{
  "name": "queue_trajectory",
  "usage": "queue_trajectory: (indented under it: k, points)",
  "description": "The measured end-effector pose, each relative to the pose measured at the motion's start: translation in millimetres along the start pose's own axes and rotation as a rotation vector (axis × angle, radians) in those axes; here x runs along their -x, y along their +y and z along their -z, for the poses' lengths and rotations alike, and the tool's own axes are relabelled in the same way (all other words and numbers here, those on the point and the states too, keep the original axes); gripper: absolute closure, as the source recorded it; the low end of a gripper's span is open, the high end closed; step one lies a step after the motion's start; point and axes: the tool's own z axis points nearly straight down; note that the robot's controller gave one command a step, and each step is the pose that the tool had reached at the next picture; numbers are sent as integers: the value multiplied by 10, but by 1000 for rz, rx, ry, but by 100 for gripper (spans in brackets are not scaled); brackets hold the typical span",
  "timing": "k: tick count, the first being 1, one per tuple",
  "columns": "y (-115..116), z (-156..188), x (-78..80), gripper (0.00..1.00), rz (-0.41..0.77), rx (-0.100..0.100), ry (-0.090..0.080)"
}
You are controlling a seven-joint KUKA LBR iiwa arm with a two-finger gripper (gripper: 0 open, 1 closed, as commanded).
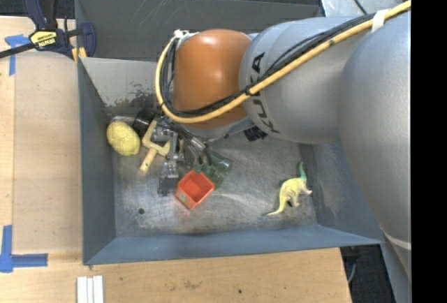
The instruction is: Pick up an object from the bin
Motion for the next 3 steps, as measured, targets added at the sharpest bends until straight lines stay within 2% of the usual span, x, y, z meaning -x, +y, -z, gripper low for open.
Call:
queue_trajectory:
  k: [1, 2, 3]
  points:
    - [-380, -606, 512, 0, 23, 2, -10]
    - [-408, -725, 601, 0, -64, 12, -8]
    - [-510, -738, 732, 0, 47, 16, 7]
